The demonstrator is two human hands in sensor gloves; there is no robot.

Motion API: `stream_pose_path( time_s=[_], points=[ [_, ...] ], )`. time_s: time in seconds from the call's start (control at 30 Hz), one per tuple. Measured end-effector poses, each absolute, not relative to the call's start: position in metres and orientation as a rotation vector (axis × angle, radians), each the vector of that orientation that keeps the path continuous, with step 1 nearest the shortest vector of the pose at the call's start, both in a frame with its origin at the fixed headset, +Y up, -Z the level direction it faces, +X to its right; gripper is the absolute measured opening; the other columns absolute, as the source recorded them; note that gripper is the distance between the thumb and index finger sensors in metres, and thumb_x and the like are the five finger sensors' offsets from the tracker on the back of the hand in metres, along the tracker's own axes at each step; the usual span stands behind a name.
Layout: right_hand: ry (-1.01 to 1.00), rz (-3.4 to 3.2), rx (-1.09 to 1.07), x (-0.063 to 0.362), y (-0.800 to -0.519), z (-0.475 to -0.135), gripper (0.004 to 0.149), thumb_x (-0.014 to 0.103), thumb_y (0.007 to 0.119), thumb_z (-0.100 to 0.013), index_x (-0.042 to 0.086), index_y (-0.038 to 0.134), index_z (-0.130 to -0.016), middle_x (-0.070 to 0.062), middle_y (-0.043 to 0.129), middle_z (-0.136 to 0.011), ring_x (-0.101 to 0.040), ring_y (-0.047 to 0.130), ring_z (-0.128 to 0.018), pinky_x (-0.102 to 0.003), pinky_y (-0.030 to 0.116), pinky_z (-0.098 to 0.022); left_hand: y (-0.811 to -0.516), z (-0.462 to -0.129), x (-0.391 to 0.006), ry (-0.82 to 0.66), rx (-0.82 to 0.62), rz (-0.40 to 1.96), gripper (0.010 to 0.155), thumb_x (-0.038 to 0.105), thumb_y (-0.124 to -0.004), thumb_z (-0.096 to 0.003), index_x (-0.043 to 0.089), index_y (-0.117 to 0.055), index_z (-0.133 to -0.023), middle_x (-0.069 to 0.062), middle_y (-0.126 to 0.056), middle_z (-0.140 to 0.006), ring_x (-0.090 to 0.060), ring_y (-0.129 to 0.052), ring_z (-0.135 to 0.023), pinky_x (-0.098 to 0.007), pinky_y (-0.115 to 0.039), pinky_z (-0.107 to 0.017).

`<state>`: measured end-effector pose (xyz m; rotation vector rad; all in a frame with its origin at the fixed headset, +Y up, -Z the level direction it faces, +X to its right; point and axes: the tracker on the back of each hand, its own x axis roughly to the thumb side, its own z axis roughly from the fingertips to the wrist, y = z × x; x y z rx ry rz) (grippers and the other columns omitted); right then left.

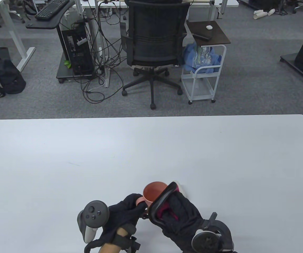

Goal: Brush the water cup with the cup brush

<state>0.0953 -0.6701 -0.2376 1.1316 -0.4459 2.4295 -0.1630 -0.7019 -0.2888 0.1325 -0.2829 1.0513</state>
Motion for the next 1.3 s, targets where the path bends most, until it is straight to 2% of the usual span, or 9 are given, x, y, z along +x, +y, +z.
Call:
stream_pose_path(
  time_s=[0.07, 0.2, 0.33, 0.5, 0.7, 0.77, 0.9, 1.0, 1.3],
  points=[
    [-0.478, 2.519, 1.208, 0.084, -0.672, -0.231, 0.051, 0.032, 0.084, -0.049, 0.013, 0.069, -0.093, -0.015, 0.019, -0.112, -0.045, 0.019, -0.105, -0.059, 0.036, -0.075, -0.702, -0.288, -0.159, -0.293, 0.126, 1.022, 0.042, 0.046, -0.087, -0.0397, 0.024, -0.086, -0.075, -0.003, -0.098, -0.069, -0.016, -0.119, -0.039, -0.038, -0.095, -0.055],
    [-0.453, 2.534, 1.166, 0.085, -0.673, -0.234, 0.051, 0.033, 0.083, -0.049, 0.015, 0.068, -0.094, -0.011, 0.017, -0.113, -0.041, 0.017, -0.107, -0.058, 0.034, -0.077, -0.7, -0.288, -0.162, -0.296, 0.139, 1.022, 0.042, 0.046, -0.087, -0.0402, 0.023, -0.086, -0.075, -0.003, -0.098, -0.069, -0.017, -0.118, -0.039, -0.038, -0.094, -0.055],
    [-0.465, 2.47, 1.084, 0.099, -0.667, -0.24, 0.051, 0.033, 0.081, -0.05, 0.014, 0.065, -0.094, -0.015, 0.016, -0.112, -0.044, 0.02, -0.107, -0.06, 0.034, -0.077, -0.698, -0.289, -0.163, -0.316, 0.138, 1.068, 0.041, 0.045, -0.085, -0.0408, 0.025, -0.085, -0.077, -0.002, -0.096, -0.072, -0.018, -0.118, -0.042, -0.038, -0.092, -0.057],
    [-0.429, 2.347, 0.966, 0.118, -0.666, -0.25, 0.05, 0.035, 0.079, -0.05, 0.014, 0.063, -0.092, -0.024, 0.024, -0.11, -0.05, 0.033, -0.105, -0.062, 0.041, -0.075, -0.696, -0.288, -0.164, -0.348, 0.133, 1.114, 0.041, 0.044, -0.085, -0.0411, 0.026, -0.084, -0.078, -0.003, -0.095, -0.074, -0.018, -0.117, -0.046, -0.038, -0.091, -0.059],
    [-0.359, 2.171, 0.874, 0.137, -0.67, -0.262, 0.051, 0.039, 0.074, -0.051, 0.016, 0.06, -0.094, -0.024, 0.027, -0.11, -0.05, 0.036, -0.104, -0.062, 0.043, -0.075, -0.696, -0.288, -0.162, -0.407, 0.093, 1.173, 0.041, 0.045, -0.084, -0.0413, 0.028, -0.083, -0.078, -0.001, -0.094, -0.075, -0.018, -0.116, -0.048, -0.038, -0.089, -0.061],
    [-0.247, 1.981, 0.822, 0.146, -0.676, -0.271, 0.051, 0.041, 0.073, -0.052, 0.018, 0.059, -0.095, -0.024, 0.03, -0.111, -0.05, 0.039, -0.104, -0.062, 0.045, -0.074, -0.695, -0.288, -0.161, -0.452, 0.074, 1.195, 0.041, 0.045, -0.084, -0.0412, 0.028, -0.082, -0.079, -0.001, -0.094, -0.076, -0.018, -0.115, -0.049, -0.037, -0.089, -0.062],
    [-0.01, 1.594, 0.776, 0.156, -0.694, -0.288, 0.053, 0.044, 0.072, -0.051, 0.019, 0.058, -0.096, -0.025, 0.048, -0.108, -0.052, 0.058, -0.1, -0.062, 0.058, -0.07, -0.696, -0.29, -0.156, -0.534, 0.002, 1.228, 0.041, 0.045, -0.084, -0.0411, 0.03, -0.082, -0.079, 0.0, -0.093, -0.077, -0.018, -0.114, -0.05, -0.037, -0.088, -0.063],
    [0.083, 1.454, 0.717, 0.159, -0.705, -0.295, 0.052, 0.046, 0.071, -0.051, 0.02, 0.06, -0.095, -0.024, 0.058, -0.105, -0.05, 0.066, -0.097, -0.061, 0.063, -0.067, -0.7, -0.292, -0.149, -0.589, -0.086, 1.247, 0.041, 0.045, -0.084, -0.0407, 0.03, -0.082, -0.079, 0.0, -0.093, -0.077, -0.018, -0.114, -0.05, -0.037, -0.087, -0.064],
    [0.454, 1.283, 0.68, 0.137, -0.738, -0.301, 0.054, 0.052, 0.065, -0.052, 0.021, 0.057, -0.096, -0.02, 0.074, -0.097, -0.044, 0.083, -0.088, -0.056, 0.072, -0.062, -0.706, -0.29, -0.13, -0.728, -0.284, 1.256, 0.042, 0.045, -0.085, -0.0383, 0.033, -0.083, -0.078, 0.002, -0.093, -0.077, -0.018, -0.114, -0.05, -0.038, -0.087, -0.064]
  ],
)
